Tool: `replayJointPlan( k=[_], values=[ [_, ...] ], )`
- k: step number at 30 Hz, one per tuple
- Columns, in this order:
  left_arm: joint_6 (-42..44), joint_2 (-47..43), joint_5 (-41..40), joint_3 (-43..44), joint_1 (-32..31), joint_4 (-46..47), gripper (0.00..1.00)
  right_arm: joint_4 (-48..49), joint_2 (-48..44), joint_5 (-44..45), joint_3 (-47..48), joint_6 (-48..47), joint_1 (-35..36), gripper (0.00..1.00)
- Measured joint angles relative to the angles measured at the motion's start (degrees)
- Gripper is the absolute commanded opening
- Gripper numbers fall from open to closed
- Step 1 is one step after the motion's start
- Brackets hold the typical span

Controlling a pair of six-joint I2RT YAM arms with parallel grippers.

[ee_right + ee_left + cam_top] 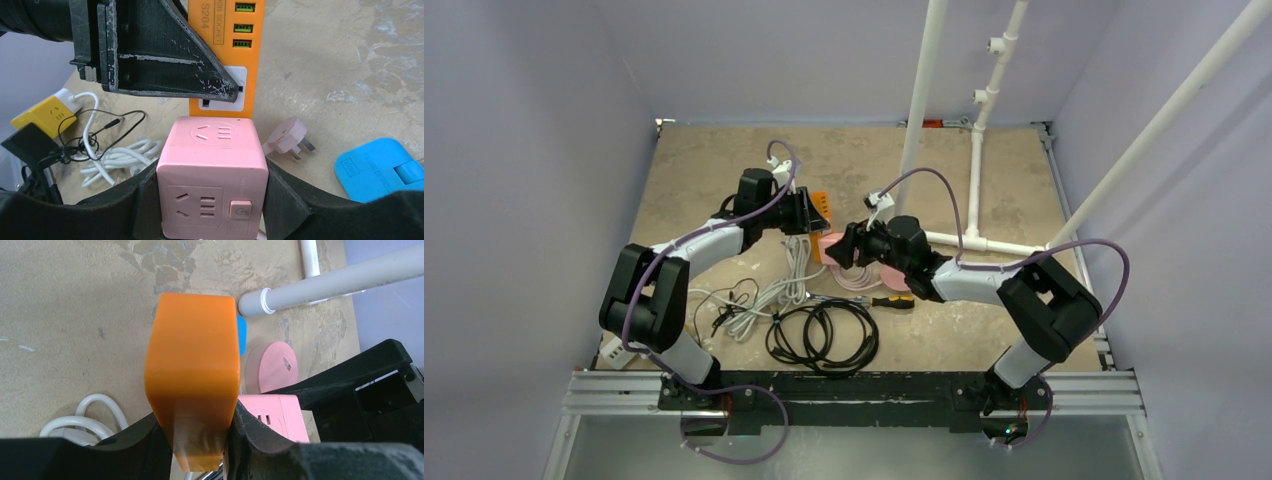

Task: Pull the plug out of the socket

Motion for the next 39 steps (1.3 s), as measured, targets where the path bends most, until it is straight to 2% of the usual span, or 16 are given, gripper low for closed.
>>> replayJointPlan(
  k=[10,19,25,34,39],
  values=[
    [-0.09,0.0,0.35,0.61,-0.22,-0.35,0.0,3.17,0.92,-11.37,-0.74,2.34,-5.66,0.0],
    [-0.09,0.0,-0.17,0.61,-0.22,-0.37,0.0,2.89,0.76,-10.16,-0.74,1.66,-5.75,0.0],
    [-0.09,0.0,-0.48,0.61,-0.22,-0.35,0.0,0.76,-0.85,-5.44,-0.74,0.42,-3.63,0.0],
    [0.0,0.02,-2.4,0.61,-0.2,-1.42,0.0,-3.04,-1.25,10.01,0.87,-1.88,4.09,0.0],
    [-0.02,0.35,-3.02,0.61,-0.2,-1.66,0.0,-5.53,-0.98,14.67,2.19,-1.99,5.99,0.0]
  ],
)
